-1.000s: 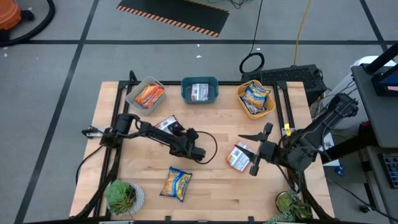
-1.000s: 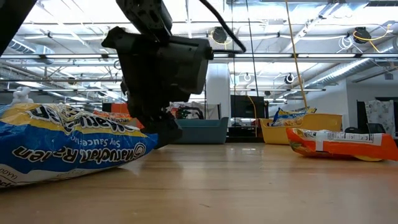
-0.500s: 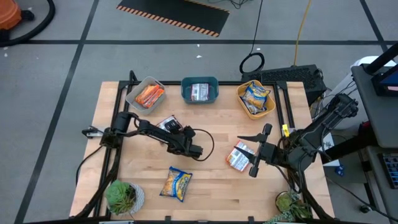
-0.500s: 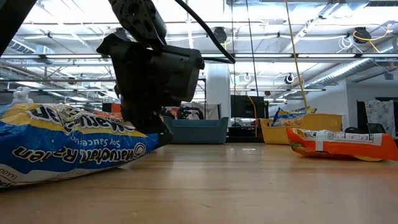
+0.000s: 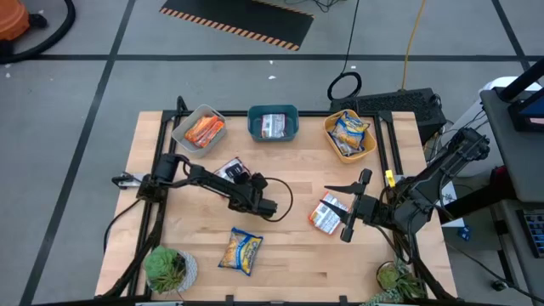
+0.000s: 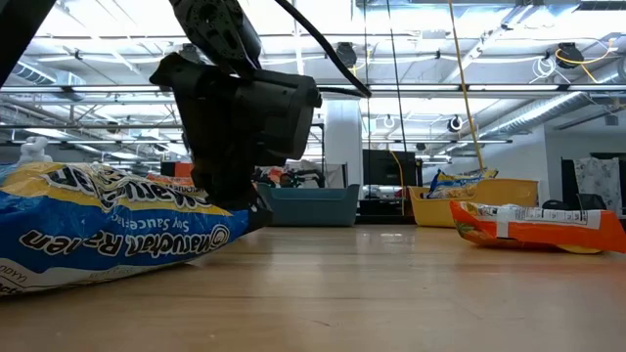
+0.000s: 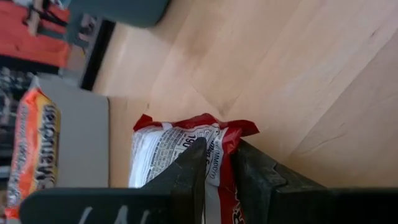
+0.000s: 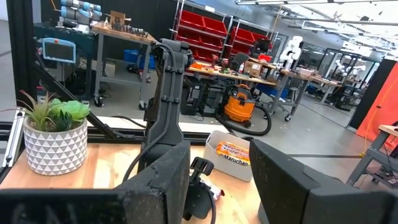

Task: Sort Maruchan noodles
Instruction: Put the red noodle pack into the blue bin

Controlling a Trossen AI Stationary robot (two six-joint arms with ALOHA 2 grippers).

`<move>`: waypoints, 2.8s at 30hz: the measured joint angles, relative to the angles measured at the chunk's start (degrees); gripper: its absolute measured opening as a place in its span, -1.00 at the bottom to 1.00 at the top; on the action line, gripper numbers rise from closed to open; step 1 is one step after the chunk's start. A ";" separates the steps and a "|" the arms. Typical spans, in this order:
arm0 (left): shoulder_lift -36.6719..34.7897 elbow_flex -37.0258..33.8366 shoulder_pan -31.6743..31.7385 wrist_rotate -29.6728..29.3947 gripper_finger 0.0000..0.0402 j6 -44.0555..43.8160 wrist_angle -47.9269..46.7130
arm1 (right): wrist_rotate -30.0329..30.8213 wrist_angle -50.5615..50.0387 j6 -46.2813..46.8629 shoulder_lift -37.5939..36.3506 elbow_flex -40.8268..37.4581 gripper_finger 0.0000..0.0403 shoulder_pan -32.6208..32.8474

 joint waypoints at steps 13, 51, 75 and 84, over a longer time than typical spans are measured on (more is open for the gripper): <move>0.54 4.96 -1.24 -0.70 -0.62 6.85 -2.16 | 0.00 5.43 -5.31 0.00 0.00 -0.20 0.00; -15.74 22.77 -11.23 -17.02 -0.98 3.75 -18.47 | 0.00 7.76 -13.10 0.00 0.02 -0.20 -0.48; -27.12 22.79 -29.50 -21.24 -0.94 11.97 -9.01 | 0.00 7.73 -14.46 0.00 0.02 -0.20 0.02; -27.12 22.79 -27.99 -22.18 -0.93 12.54 -8.24 | -0.02 7.72 -16.22 0.00 0.02 -0.20 0.02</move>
